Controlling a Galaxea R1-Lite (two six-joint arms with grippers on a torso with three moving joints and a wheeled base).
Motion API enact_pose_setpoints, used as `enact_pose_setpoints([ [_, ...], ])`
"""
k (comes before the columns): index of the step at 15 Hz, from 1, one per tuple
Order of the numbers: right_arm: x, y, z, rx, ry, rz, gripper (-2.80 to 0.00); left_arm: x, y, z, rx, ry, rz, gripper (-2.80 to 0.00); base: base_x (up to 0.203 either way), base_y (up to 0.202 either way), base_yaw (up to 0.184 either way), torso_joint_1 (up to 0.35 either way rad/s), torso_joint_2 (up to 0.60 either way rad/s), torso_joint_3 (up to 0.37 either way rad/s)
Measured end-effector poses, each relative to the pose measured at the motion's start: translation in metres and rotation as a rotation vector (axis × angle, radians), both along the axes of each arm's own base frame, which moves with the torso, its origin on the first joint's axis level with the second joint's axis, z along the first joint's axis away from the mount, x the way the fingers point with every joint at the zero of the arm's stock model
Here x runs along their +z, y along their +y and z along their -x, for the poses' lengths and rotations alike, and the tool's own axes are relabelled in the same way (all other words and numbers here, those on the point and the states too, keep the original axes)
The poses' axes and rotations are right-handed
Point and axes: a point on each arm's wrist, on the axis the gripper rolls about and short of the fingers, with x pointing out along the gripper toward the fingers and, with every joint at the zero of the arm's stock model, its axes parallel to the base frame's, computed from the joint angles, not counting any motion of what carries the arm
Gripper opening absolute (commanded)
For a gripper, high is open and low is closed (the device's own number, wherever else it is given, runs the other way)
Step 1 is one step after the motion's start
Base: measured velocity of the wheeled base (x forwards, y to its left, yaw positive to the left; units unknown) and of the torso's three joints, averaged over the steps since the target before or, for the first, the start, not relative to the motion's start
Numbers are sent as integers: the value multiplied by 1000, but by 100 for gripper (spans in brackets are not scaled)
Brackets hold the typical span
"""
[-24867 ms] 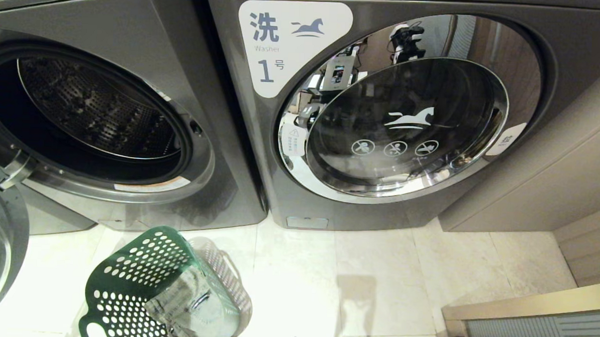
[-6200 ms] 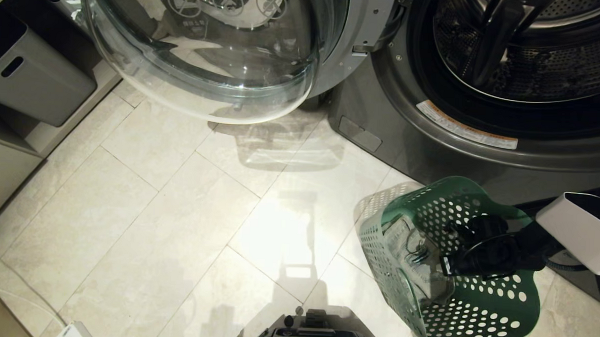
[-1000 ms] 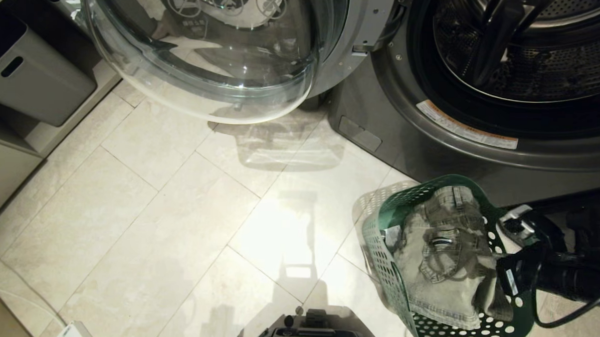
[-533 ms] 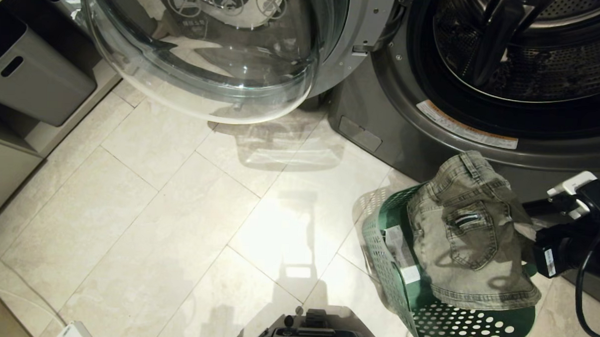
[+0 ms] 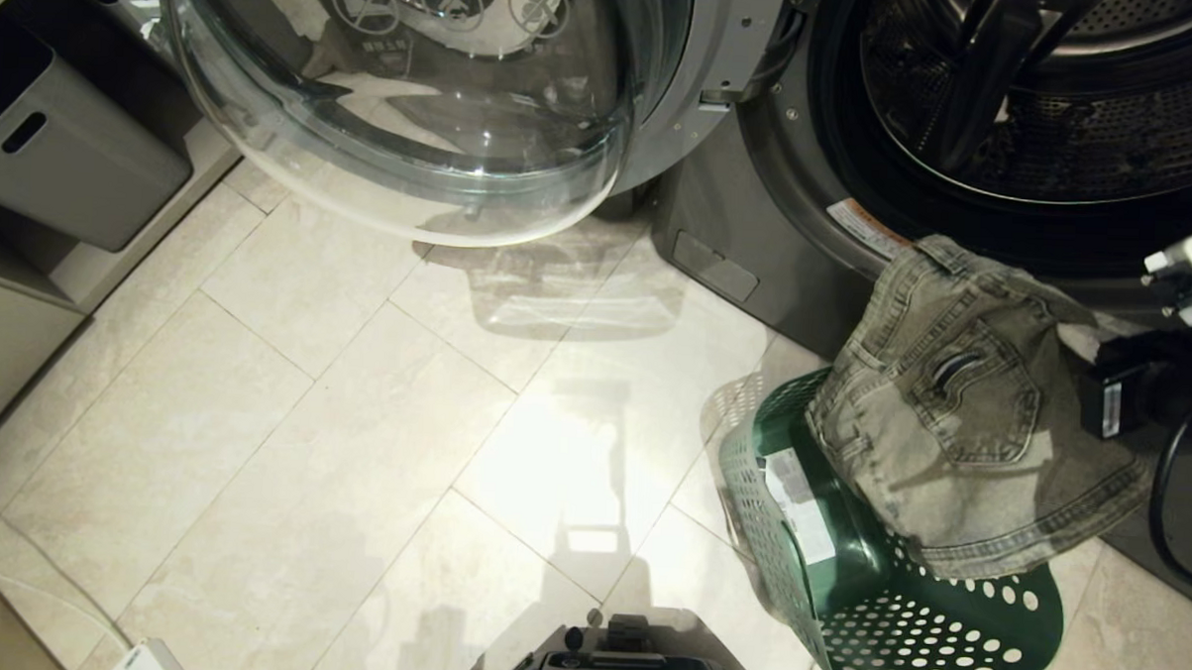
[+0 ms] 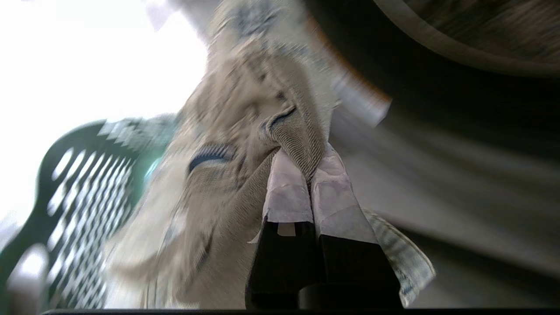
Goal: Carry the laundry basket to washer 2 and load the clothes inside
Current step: Place the clothes into the washing machine
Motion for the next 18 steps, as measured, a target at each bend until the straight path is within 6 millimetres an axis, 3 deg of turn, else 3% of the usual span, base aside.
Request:
enact_pose_setpoints([
  [4, 50, -1, -36, -109, -183, -21, -280, 0, 0, 0, 0, 0, 0, -280, 0, 0, 0, 0, 0, 0],
  [7, 76, -3, -51, -188, -269, -38, -280, 0, 0, 0, 0, 0, 0, -280, 0, 0, 0, 0, 0, 0],
  [15, 132, -6, -49, -323, -462, -91, -280, 0, 0, 0, 0, 0, 0, -280, 0, 0, 0, 0, 0, 0],
  [18, 137, -6, -48, -326, -513, -101, -280, 0, 0, 0, 0, 0, 0, -280, 0, 0, 0, 0, 0, 0],
])
